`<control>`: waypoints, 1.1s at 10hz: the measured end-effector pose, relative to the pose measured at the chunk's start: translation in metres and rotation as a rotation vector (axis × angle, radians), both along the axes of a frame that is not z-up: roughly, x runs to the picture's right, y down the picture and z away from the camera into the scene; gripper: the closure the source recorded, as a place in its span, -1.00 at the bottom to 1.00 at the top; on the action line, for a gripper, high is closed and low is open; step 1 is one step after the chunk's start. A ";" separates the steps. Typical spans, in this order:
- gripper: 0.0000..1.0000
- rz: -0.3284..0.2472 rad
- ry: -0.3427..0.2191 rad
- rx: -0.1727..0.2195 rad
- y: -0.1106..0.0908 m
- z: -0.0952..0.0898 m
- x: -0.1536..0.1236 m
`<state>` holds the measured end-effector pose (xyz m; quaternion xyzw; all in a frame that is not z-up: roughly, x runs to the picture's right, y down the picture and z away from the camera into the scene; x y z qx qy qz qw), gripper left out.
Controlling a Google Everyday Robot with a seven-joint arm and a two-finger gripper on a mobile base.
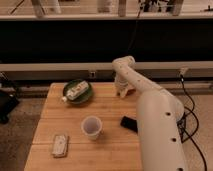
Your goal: Place the pepper in the ceramic cup
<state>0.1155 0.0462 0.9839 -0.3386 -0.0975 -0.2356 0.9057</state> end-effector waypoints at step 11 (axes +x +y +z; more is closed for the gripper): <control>-0.60 0.039 0.025 -0.141 -0.008 -0.011 0.030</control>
